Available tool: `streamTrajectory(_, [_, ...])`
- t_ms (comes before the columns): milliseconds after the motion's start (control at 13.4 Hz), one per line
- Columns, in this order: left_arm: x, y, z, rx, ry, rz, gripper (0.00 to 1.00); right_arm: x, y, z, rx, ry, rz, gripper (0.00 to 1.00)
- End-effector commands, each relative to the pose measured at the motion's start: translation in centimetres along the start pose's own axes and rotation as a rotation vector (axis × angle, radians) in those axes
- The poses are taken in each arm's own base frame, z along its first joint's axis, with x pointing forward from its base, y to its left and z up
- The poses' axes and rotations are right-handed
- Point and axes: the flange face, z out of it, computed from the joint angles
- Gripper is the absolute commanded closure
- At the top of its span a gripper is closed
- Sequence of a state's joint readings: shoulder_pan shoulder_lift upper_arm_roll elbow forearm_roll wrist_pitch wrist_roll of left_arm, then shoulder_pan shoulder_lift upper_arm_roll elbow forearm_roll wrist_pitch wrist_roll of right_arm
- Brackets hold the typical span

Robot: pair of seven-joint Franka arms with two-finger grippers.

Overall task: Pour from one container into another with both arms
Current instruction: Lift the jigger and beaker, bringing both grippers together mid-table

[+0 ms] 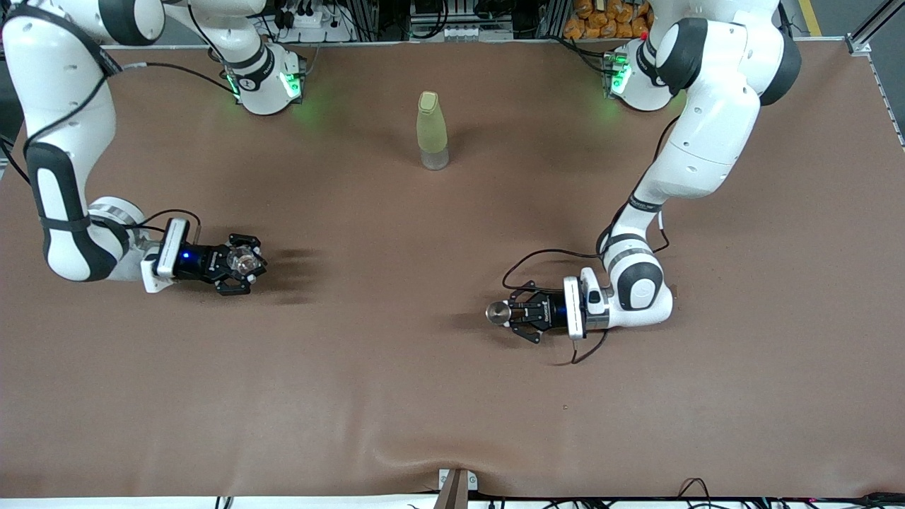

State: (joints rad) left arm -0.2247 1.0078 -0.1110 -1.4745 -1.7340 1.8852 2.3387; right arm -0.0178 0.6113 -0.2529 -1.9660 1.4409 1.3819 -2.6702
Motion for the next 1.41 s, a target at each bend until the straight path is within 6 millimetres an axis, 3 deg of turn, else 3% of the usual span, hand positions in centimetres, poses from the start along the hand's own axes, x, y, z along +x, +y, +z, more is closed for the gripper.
streamTrajectory(0, [0.5,1.1,2.2,0.019,-0.041,0.01,1.0,3.9,-1.6,1.2,0.019,0.006,0.036,1.0])
streamTrajectory(372, [0.3,5.0,10.7,0.101,0.062,0.052,1.0,9.2,-2.5,3.3,0.045,0.021,0.112,1.0])
streamTrajectory(893, [0.2,8.3,16.3,0.11,-0.075,0.091,1.0,12.3,-3.7,8.2,0.073,0.052,0.162,1.0])
streamTrajectory(1340, [0.2,9.9,18.2,0.091,-0.064,0.109,1.0,12.3,-4.2,13.9,0.03,0.064,0.174,1.0])
